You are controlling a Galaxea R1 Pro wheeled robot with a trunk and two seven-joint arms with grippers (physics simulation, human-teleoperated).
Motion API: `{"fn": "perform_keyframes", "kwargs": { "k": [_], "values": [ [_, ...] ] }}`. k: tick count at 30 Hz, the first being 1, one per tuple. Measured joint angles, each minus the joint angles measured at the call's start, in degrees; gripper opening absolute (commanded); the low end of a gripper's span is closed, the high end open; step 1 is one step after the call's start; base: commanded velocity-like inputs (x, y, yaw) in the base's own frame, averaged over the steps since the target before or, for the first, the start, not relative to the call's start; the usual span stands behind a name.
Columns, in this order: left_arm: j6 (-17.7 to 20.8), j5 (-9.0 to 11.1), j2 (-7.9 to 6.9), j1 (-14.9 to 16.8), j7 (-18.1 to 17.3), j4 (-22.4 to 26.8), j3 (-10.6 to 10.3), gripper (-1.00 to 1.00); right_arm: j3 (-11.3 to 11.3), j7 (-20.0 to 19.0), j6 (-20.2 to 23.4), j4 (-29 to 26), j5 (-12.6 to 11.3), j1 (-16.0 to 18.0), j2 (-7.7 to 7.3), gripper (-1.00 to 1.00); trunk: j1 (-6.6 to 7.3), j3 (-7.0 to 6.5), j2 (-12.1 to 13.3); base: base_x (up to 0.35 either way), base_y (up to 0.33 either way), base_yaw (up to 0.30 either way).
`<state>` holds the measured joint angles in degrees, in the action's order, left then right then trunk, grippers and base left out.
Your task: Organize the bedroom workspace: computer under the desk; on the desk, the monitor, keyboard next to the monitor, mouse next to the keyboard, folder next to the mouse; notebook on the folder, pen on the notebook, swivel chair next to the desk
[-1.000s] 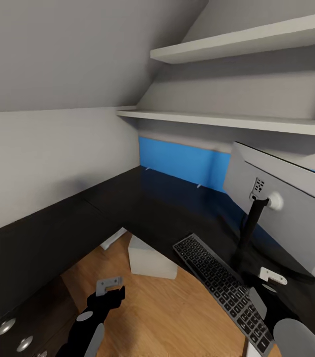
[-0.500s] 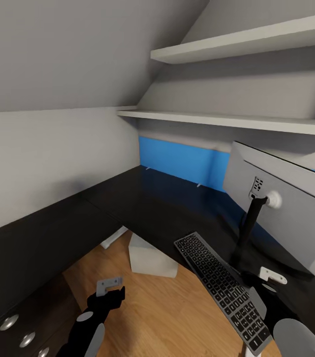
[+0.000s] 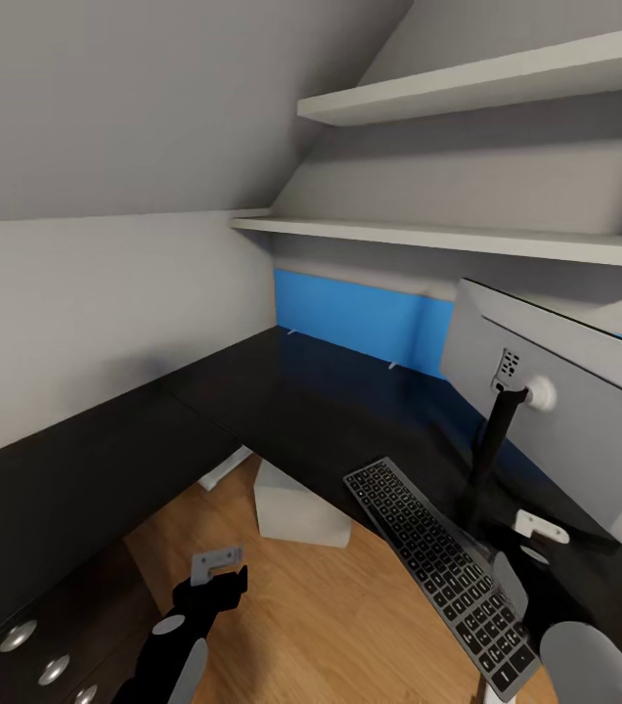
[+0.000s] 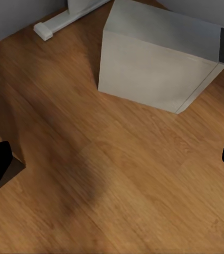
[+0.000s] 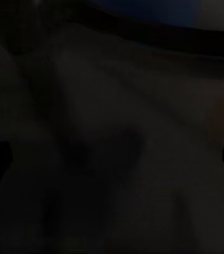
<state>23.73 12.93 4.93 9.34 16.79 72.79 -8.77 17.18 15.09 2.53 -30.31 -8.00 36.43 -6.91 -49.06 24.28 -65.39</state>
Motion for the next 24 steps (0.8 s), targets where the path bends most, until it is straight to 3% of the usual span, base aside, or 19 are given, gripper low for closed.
{"fn": "perform_keyframes", "kwargs": {
  "k": [11,14,19,24],
  "values": [
    [0.0,0.0,0.01,0.03,0.0,-0.34,-0.01,1.0,0.05,-0.01,1.61,-7.87,-0.32,-0.42,0.61,1.0,0.0,0.0,0.0,0.0,0.0,0.0],
    [0.0,0.0,0.01,0.03,0.0,-0.4,-0.05,1.0,0.09,-0.04,5.05,-13.99,-0.46,-1.74,1.84,1.0,0.0,0.0,0.0,0.0,0.0,0.0],
    [0.0,0.0,0.01,0.03,0.0,-0.43,-0.05,1.0,0.25,-0.12,14.89,-29.99,-0.47,-8.13,6.24,1.0,0.0,0.0,0.0,0.0,0.0,0.0],
    [0.0,-0.01,0.03,0.03,0.0,-0.41,-0.06,1.0,0.18,-0.07,19.11,-38.67,-1.38,-12.1,8.61,1.0,0.0,0.0,0.0,0.0,0.0,0.0]
  ]
}}
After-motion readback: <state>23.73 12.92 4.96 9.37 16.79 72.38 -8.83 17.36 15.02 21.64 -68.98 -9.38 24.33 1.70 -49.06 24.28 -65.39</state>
